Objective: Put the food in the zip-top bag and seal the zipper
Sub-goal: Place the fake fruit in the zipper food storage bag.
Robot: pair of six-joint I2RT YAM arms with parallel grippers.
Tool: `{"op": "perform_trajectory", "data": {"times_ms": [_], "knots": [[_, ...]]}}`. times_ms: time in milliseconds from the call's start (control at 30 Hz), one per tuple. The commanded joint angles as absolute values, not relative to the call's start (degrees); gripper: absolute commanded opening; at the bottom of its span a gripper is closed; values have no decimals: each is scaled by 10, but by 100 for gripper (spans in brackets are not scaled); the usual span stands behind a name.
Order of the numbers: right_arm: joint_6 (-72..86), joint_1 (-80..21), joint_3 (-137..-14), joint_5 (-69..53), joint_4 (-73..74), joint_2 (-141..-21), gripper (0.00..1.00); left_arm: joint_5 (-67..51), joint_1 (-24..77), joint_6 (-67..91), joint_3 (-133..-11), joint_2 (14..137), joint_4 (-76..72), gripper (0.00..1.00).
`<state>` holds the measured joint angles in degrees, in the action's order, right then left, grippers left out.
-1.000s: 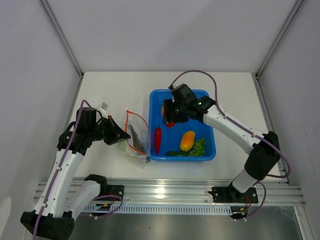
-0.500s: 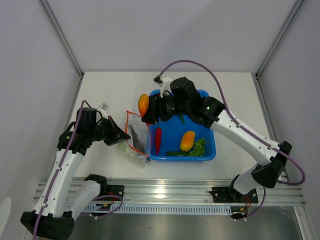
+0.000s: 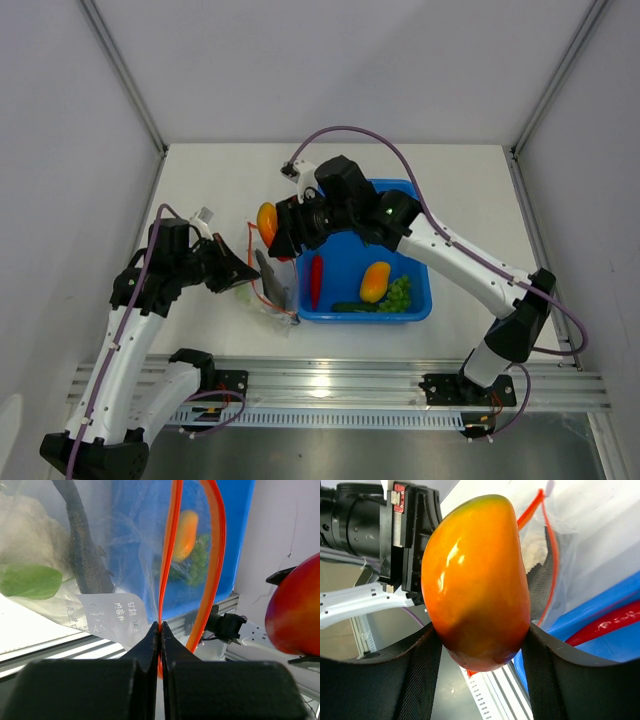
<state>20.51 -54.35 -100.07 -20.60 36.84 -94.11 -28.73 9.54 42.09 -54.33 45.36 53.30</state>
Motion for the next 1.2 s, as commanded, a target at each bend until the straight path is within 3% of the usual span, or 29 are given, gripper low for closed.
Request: {"op": "perform_trajectory", "data": {"times_ms": [0, 100, 333, 433, 633, 1167], "knots": [[178, -552, -1040, -255, 380, -958, 62, -293, 91, 431, -547, 448, 529, 1], [175, -554, -1051, -264, 391, -969, 64, -292, 91, 430, -546, 449, 529, 1], [171, -554, -1055, -247, 403, -969, 89, -292, 91, 430, -544, 451, 526, 1], [166, -554, -1056, -230, 407, -966, 93, -294, 91, 430, -541, 452, 524, 1], [166, -542, -1053, -138, 414, -957, 92, -293, 91, 431, -541, 454, 522, 1], [159, -360, -975, 37, 363, -1018, 83, -294, 91, 427, -541, 454, 527, 1]]}}
